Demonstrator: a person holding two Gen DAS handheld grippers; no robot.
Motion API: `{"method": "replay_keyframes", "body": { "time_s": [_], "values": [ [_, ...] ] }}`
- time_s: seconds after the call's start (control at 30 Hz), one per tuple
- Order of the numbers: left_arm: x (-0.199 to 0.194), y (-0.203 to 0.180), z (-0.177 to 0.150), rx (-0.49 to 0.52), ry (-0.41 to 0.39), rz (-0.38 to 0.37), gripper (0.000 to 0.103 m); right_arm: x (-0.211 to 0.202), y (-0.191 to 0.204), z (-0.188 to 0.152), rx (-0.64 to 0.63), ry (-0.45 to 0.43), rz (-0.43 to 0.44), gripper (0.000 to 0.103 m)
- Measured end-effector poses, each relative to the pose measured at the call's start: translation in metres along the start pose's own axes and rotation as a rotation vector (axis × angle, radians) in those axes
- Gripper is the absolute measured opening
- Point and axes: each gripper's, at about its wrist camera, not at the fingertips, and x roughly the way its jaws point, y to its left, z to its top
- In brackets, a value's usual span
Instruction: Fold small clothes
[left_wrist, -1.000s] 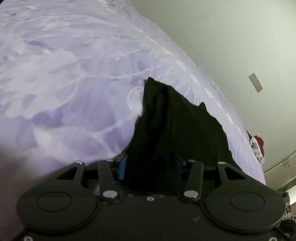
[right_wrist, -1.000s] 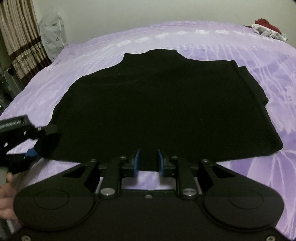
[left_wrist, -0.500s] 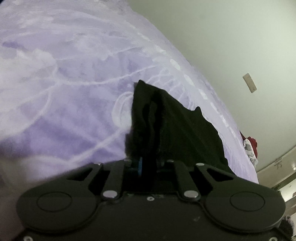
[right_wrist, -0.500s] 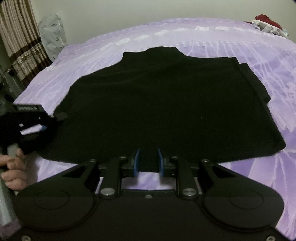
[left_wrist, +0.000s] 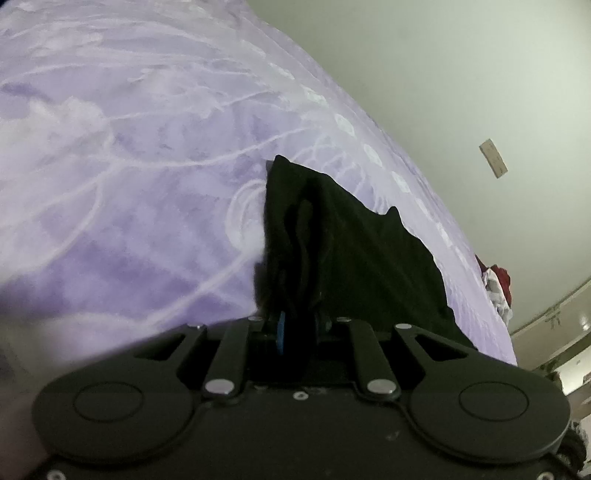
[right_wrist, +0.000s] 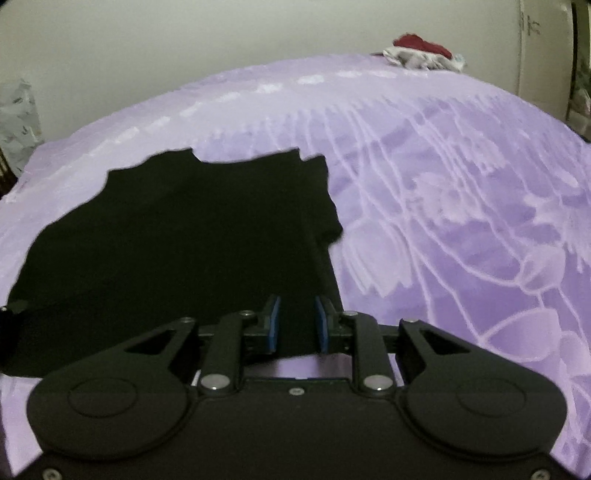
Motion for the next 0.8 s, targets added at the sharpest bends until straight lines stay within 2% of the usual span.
{"method": "replay_keyframes", "body": {
  "time_s": [0.5,0.6,0.8],
  "values": [
    [0.005,0.002,-0.002,-0.001,0.012,0.008,0.014,0.010,-0.003,-0.009,0.017,-0.013,0.010,0.013],
    [0.005,0.002,0.001,-0.038,0.021,0.003,0.010,0.010,-0.005,-0.009,0.023,-0.012,0.019,0.013],
    [0.003,-0.019,0.007,-0.021,0.020,0.003,0.007,0.009,-0.011,-0.007,0.054,-0.005,0.050,0.013]
  ]
}}
